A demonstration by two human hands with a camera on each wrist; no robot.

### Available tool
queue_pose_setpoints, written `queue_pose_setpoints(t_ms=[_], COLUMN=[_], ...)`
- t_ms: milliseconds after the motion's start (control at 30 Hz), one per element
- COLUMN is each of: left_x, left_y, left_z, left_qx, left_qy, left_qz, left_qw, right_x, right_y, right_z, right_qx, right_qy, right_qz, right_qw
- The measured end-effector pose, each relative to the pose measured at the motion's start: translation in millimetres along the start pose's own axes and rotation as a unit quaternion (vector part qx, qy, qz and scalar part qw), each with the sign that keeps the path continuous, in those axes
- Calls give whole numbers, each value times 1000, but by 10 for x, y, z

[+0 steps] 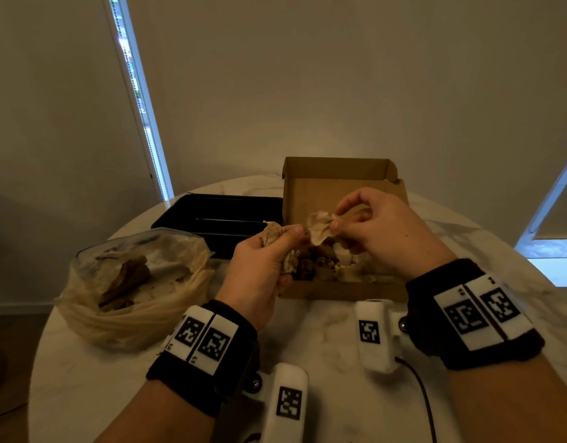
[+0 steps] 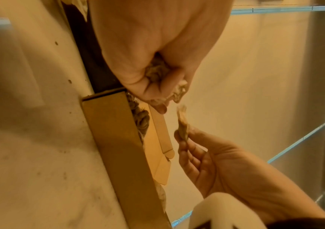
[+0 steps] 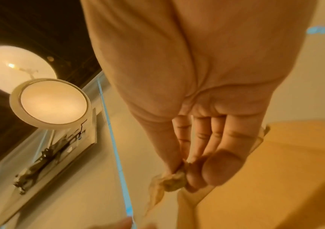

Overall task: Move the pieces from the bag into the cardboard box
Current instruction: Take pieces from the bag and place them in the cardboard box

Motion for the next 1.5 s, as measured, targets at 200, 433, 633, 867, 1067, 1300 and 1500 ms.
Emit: queue_pose_setpoints(t_ms=[200, 433, 633, 867, 1067, 1300, 1500], left_x=[-72, -85, -73, -59, -43, -42, -35], left_y=[-51, -65, -55, -37, -11, 12, 30], left_z=[115, 97, 102, 91, 85, 78, 20], left_qx=[11, 5, 2, -1, 2, 7, 12], left_qy=[51, 54, 50, 56, 51, 34, 0], left_qz=[17, 26, 31, 32, 31, 10, 11], left_qw=[998, 998, 998, 998, 998, 999, 1000], right_x=[-268, -533, -511, -402, -283, 74, 75], right_y=[159, 211, 229, 275, 168, -255, -207], right_z=[98, -59, -12, -207, -143, -268, -412], right_qx=[109, 268, 313, 371, 372, 128, 43], right_qy=[22, 4, 43, -68, -81, -85, -83], right_qz=[-105, -153, -126, -120, -88, 59, 96], right_qw=[988, 951, 940, 918, 921, 986, 991])
Point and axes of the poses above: each hand's wrist, its own x-axis away from the middle knuckle, its own z-axis out of the back of the hand, y = z × x, the point moved 4 cm from there along -x, towards the middle knuckle, and after that the axes turned 7 degrees about -z, right-handed, at the moved point
